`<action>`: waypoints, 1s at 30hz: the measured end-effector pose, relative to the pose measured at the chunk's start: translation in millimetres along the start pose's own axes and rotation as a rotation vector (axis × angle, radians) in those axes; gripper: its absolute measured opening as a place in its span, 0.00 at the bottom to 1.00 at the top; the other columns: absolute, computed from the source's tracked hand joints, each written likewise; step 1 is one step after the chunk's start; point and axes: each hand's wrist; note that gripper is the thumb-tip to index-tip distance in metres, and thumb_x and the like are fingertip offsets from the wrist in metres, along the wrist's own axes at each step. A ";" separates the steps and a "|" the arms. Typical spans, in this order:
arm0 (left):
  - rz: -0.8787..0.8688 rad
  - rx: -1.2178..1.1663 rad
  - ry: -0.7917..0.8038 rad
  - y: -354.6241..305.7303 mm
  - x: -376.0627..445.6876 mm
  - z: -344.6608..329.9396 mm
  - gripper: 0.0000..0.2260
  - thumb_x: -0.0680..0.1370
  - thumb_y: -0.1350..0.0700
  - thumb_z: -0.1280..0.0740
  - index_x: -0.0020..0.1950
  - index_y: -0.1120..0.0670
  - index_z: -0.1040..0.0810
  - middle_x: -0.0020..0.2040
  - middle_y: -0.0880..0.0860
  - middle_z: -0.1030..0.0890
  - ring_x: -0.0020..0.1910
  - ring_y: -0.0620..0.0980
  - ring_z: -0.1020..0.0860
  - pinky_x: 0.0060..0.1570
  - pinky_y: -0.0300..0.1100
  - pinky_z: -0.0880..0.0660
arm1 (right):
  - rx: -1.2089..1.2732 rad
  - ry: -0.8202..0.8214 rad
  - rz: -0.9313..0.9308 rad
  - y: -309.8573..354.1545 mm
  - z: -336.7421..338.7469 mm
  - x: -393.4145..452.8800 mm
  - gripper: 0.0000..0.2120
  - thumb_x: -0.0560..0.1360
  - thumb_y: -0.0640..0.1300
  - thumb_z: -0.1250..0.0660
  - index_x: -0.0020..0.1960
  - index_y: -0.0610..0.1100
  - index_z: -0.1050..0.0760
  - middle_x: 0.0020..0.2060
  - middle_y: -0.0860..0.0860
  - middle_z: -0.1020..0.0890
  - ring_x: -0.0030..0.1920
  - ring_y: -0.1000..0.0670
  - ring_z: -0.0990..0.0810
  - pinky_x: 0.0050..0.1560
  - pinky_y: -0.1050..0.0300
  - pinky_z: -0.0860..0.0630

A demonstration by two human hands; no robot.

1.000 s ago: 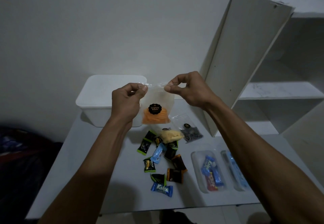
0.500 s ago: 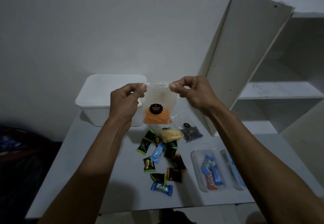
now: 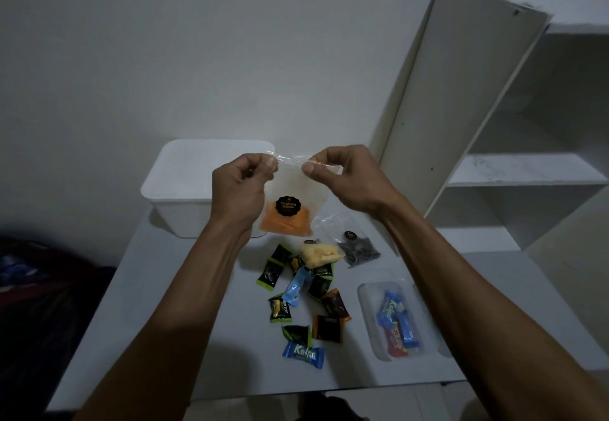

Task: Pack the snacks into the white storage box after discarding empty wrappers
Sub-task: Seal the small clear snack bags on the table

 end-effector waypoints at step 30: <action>0.092 0.238 -0.119 -6.9 -14.4 -2.3 0.12 0.77 0.52 0.29 0.37 0.58 0.18 0.33 0.51 0.20 0.32 0.43 0.25 0.38 0.38 0.26 | -0.025 0.061 -0.063 9.6 -37.5 -1.9 0.11 0.78 0.46 0.31 0.37 0.46 0.21 0.26 0.57 0.24 0.27 0.61 0.29 0.35 0.59 0.30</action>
Point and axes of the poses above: each hand's wrist, its own x-axis towards the middle knuckle, its own z-axis out of the back of the hand, y = z × x
